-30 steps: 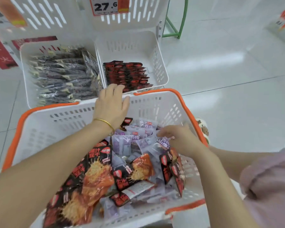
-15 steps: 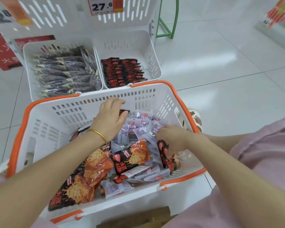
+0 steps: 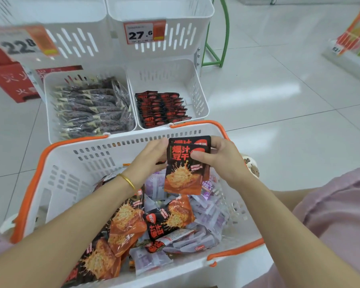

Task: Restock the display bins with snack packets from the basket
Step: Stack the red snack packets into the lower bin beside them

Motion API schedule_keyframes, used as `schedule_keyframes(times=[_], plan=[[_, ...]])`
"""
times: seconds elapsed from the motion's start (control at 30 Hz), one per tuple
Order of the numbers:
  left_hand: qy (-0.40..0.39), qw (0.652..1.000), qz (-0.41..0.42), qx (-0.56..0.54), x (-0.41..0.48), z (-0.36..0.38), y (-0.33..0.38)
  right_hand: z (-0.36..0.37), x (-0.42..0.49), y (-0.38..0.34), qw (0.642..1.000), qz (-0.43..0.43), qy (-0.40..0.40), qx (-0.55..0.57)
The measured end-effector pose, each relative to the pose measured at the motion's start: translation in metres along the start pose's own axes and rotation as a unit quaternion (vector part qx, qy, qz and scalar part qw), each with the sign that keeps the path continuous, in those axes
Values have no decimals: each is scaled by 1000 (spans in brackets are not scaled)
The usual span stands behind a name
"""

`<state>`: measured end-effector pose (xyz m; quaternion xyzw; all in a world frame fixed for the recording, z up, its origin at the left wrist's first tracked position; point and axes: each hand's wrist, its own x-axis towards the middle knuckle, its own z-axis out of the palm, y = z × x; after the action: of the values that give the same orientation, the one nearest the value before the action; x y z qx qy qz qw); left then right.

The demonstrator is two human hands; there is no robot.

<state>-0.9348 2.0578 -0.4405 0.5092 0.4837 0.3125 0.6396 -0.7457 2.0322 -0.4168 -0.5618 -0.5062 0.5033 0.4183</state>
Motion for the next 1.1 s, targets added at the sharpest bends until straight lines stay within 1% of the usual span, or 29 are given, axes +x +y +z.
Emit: schedule_keyframes(times=[0.03,0.13,0.23,0.33,0.4,0.5,0.53,0.63,0.73,0.77,0.8,0.83,0.87,0.9,0.97,1.03,1.07,1.1], plan=[[-7,1000,5,10,0,0,-1,4,1,-1,1000,-10,15,25],[1,992,33,122,-3,2,-6,14,5,-2,997,-28,40,62],[32,987,53,146,-1,-1,-9,18,11,-6,998,-36,11,55],[18,984,64,167,2,-10,-6,8,24,-18,999,-33,-26,32],[15,980,78,180,6,-13,-1,1,36,-29,997,-19,-69,5],[31,975,98,197,16,-19,6,0,57,-40,986,1,-125,-109],[43,972,107,207,21,-22,10,2,65,-41,985,7,-130,-117],[74,963,135,220,41,-34,22,10,90,-45,989,5,-116,-88],[118,966,129,188,65,-45,37,12,124,-56,996,-28,-66,-62],[155,957,139,204,74,-52,38,12,137,-61,996,-56,-32,-61],[197,936,152,250,84,-61,36,12,150,-64,992,-94,10,-81],[231,907,158,314,95,-71,32,11,164,-66,981,-141,56,-121],[252,876,154,383,104,-81,27,12,178,-66,961,-189,96,-176],[256,846,141,447,113,-90,21,14,192,-65,935,-234,128,-233],[246,794,135,540,129,-101,8,21,218,-58,870,-325,171,-329],[230,754,153,597,140,-105,-3,31,245,-47,810,-397,179,-392],[222,741,159,613,145,-106,-9,36,260,-39,796,-416,175,-404],[217,734,162,623,148,-107,-15,43,273,-33,792,-424,170,-406]])
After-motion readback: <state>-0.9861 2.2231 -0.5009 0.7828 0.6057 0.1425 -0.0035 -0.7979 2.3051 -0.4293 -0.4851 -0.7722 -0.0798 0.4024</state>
